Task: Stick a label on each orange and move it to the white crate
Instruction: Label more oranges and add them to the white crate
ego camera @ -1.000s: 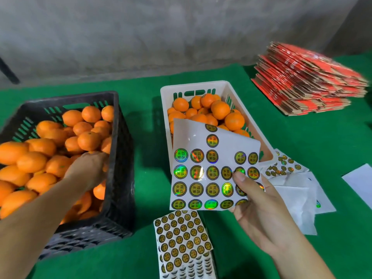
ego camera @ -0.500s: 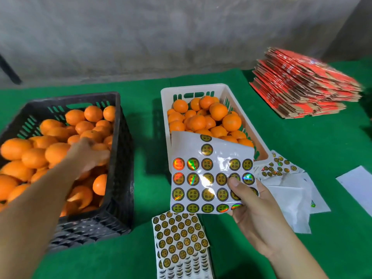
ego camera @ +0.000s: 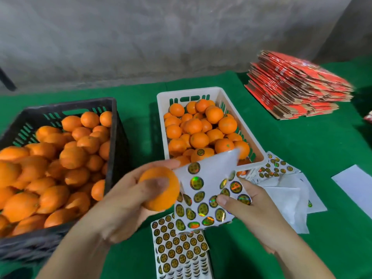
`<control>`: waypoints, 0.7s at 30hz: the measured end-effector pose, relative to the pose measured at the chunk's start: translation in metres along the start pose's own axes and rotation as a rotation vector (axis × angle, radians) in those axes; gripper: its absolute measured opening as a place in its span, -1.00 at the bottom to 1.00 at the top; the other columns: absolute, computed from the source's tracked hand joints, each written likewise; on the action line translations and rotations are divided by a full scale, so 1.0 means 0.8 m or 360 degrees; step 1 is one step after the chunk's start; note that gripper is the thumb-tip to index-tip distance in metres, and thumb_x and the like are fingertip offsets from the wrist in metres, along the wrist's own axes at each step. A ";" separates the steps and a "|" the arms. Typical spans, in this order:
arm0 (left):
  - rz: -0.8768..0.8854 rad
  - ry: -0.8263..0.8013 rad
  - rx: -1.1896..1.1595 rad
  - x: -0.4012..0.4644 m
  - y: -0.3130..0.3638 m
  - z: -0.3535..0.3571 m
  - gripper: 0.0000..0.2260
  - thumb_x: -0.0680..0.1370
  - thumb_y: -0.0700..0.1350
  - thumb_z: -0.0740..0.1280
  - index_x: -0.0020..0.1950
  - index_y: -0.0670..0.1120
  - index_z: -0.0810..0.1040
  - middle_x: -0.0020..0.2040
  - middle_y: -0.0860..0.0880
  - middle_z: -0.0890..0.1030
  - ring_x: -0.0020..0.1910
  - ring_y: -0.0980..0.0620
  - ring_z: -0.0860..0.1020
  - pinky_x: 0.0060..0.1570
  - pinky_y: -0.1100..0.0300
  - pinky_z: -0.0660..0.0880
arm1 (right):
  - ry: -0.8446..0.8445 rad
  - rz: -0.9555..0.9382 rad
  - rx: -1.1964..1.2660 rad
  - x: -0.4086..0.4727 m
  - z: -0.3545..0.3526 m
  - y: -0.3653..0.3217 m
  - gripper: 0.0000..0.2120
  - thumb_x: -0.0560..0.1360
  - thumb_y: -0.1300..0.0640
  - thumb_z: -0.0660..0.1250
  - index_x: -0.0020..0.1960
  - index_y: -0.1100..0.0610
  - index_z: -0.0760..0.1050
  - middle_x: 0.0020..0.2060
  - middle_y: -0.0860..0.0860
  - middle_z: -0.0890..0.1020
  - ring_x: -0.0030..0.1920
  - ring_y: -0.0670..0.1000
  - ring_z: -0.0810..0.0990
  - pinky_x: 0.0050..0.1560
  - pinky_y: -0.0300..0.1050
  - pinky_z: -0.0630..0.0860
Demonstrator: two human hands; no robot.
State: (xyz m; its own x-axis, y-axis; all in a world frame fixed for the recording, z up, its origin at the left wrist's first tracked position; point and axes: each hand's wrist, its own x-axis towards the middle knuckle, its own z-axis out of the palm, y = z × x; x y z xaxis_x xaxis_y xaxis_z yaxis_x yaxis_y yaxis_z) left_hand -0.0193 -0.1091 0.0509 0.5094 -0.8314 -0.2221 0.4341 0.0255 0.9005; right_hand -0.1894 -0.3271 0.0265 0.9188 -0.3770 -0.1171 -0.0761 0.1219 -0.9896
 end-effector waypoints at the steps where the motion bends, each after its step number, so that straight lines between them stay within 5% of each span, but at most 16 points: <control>1: 0.0008 0.0002 0.0033 -0.001 -0.004 0.007 -0.24 0.31 0.13 0.67 0.43 -0.09 0.55 0.34 -0.26 0.62 0.33 -0.24 0.60 0.23 -0.07 0.57 | 0.0083 -0.0035 -0.0069 0.001 0.001 0.002 -0.52 0.37 -0.07 0.60 0.27 -0.24 0.64 0.19 -0.07 0.74 0.18 -0.04 0.72 0.10 -0.27 0.62; 4: 0.0033 0.0193 0.0147 -0.001 -0.019 0.030 -0.17 0.20 0.16 0.67 0.42 -0.05 0.57 0.29 -0.17 0.66 0.30 -0.20 0.63 0.30 -0.12 0.48 | 0.0662 -0.0207 -0.0795 0.006 0.004 0.010 -0.22 0.43 0.00 0.64 0.53 -0.21 0.33 0.38 -0.03 0.42 0.36 -0.13 0.46 0.35 -0.19 0.43; 6: 0.0061 0.0328 0.0240 -0.001 -0.027 0.039 -0.33 0.21 0.12 0.61 0.31 0.11 0.63 0.21 -0.09 0.71 0.20 -0.12 0.68 0.21 -0.04 0.53 | 0.0964 -0.0686 -0.1431 0.001 0.015 0.012 -0.30 0.50 0.02 0.55 0.55 -0.09 0.32 0.39 0.04 0.30 0.43 0.04 0.29 0.43 -0.05 0.24; 7: 0.0090 0.0359 0.0321 -0.001 -0.029 0.044 -0.40 0.22 0.13 0.58 0.27 0.16 0.65 0.17 -0.06 0.72 0.16 -0.09 0.69 0.17 -0.02 0.56 | 0.0899 -0.0964 -0.1588 -0.001 0.019 0.009 -0.38 0.52 -0.03 0.50 0.52 -0.08 0.37 0.39 0.04 0.33 0.41 0.06 0.30 0.40 -0.02 0.26; 9: 0.0150 0.0325 0.0500 -0.004 -0.034 0.046 -0.45 0.25 0.15 0.56 0.25 0.16 0.64 0.11 -0.03 0.72 0.10 -0.07 0.70 0.08 0.00 0.62 | 0.0525 -0.1152 -0.1527 -0.003 0.025 0.006 -0.56 0.59 -0.12 0.41 0.44 -0.09 0.49 0.37 -0.10 0.45 0.39 -0.05 0.39 0.34 -0.07 0.36; 11: 0.0192 0.0245 0.0628 -0.008 -0.032 0.045 -0.43 0.27 0.16 0.56 0.27 0.11 0.60 0.02 0.00 0.68 -0.05 -0.03 0.69 -0.08 0.05 0.64 | 0.0278 -0.0951 -0.1190 -0.003 0.029 0.004 -0.62 0.60 -0.18 0.38 0.37 -0.10 0.59 0.32 -0.26 0.56 0.35 -0.10 0.53 0.31 -0.17 0.46; 15: 0.0213 0.0125 0.0859 -0.017 -0.027 0.034 -0.44 0.32 0.13 0.55 0.29 0.10 0.56 0.13 0.04 0.65 -0.07 -0.08 0.69 -0.19 0.11 0.64 | 0.0186 -0.0716 -0.0841 -0.007 0.030 0.002 -0.73 0.55 -0.08 0.47 0.23 -0.12 0.70 0.16 -0.16 0.67 0.06 -0.07 0.67 0.09 -0.33 0.52; 19: 0.0175 -0.0004 0.0881 -0.021 -0.029 0.034 -0.49 0.36 0.10 0.54 0.28 0.05 0.56 0.17 -0.03 0.64 -0.03 -0.15 0.67 -0.14 0.03 0.63 | 0.0022 -0.0580 -0.0640 -0.008 0.021 -0.008 -0.77 0.50 -0.17 0.51 0.09 -0.11 0.75 -0.07 -0.09 0.71 -0.17 0.01 0.62 -0.11 -0.27 0.50; 21: 0.0175 -0.0007 0.0853 -0.022 -0.031 0.034 -0.47 0.36 0.11 0.54 0.29 0.04 0.56 0.15 -0.07 0.64 -0.01 -0.18 0.67 -0.11 -0.10 0.64 | -0.0022 -0.0602 -0.0676 -0.006 0.016 -0.008 -0.89 0.54 0.00 0.51 0.05 -0.08 0.76 -0.15 -0.04 0.69 -0.20 0.01 0.61 -0.16 -0.18 0.52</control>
State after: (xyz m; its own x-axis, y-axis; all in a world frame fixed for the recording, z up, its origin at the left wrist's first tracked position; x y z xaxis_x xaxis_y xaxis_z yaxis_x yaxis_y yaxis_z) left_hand -0.0596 -0.1103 0.0425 0.5268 -0.8421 -0.1154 -0.0613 -0.1731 0.9830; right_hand -0.1879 -0.3141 0.0348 0.9171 -0.3105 0.2501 0.1125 -0.4003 -0.9095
